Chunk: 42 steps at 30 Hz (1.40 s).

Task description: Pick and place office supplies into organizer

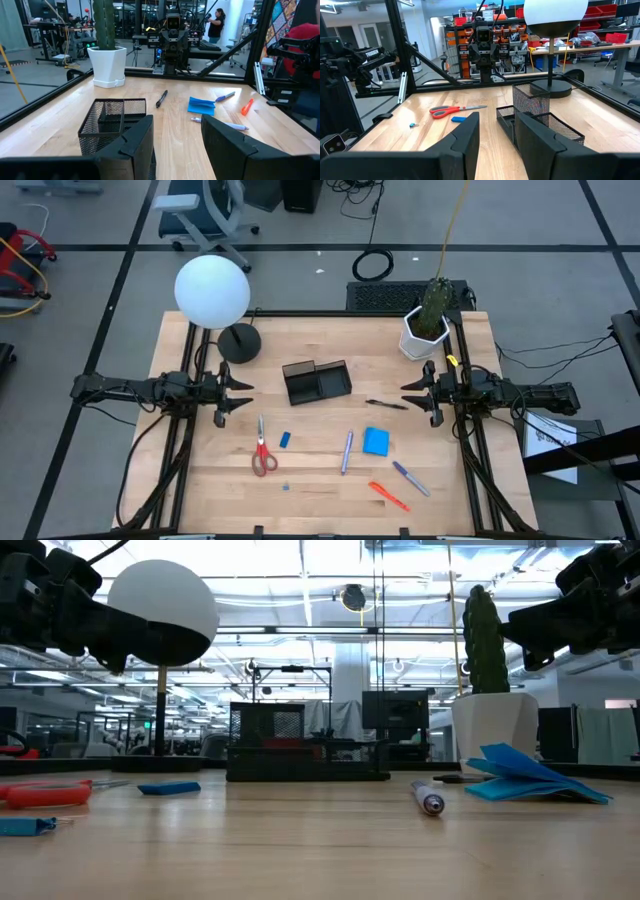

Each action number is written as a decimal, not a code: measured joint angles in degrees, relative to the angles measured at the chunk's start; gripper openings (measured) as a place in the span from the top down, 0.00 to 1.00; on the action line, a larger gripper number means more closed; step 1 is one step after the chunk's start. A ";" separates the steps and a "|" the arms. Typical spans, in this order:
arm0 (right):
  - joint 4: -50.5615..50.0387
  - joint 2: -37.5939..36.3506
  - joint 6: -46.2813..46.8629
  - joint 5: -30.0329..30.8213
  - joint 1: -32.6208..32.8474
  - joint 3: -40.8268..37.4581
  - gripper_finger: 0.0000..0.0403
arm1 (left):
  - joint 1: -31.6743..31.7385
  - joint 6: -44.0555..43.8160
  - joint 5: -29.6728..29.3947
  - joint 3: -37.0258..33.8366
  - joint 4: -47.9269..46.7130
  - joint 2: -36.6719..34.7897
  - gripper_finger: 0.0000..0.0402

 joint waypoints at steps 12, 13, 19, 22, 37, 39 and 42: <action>0.04 0.01 6.60 -0.01 -0.01 0.01 0.71 | 0.01 0.00 0.00 0.00 0.01 0.00 0.58; 0.04 0.00 8.06 -0.01 -0.01 0.01 0.71 | 0.01 0.00 0.01 0.02 0.00 -0.02 0.58; 5.01 -0.01 16.56 0.23 -0.01 -0.01 0.71 | 0.01 0.00 0.00 0.00 0.00 -0.02 0.58; 7.95 0.01 17.30 0.38 0.01 -0.01 0.71 | 0.01 0.01 -0.01 0.02 0.00 -0.01 0.58; 31.92 -0.01 24.70 0.47 0.00 -0.01 0.71 | 0.00 0.00 0.00 0.00 0.00 -0.01 0.58; 34.37 -0.01 25.11 0.47 -0.01 -0.01 0.71 | 0.02 0.00 0.01 0.00 0.01 -0.01 0.58; 36.53 -0.01 25.11 0.45 0.00 -0.01 0.71 | 0.00 0.00 0.00 0.01 -0.01 0.00 0.58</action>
